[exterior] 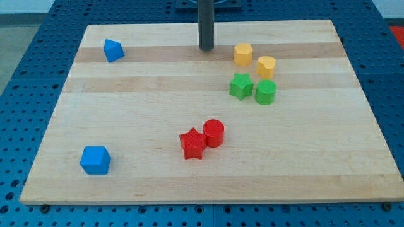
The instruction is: Move your arm right to the yellow hexagon
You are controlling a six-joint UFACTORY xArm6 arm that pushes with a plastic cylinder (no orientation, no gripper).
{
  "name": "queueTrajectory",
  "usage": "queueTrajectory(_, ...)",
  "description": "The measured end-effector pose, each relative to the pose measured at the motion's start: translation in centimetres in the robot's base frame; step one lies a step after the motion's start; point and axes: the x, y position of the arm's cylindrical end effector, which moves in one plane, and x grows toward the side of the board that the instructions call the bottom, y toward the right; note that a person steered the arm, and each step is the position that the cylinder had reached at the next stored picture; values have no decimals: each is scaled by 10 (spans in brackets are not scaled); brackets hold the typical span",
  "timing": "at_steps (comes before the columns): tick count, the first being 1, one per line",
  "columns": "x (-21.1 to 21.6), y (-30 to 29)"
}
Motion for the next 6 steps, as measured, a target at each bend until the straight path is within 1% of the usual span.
queueTrajectory(1,-44,24)
queueTrajectory(2,-41,25)
queueTrajectory(3,-8,51)
queueTrajectory(4,19,88)
queueTrajectory(5,31,134)
queueTrajectory(6,49,143)
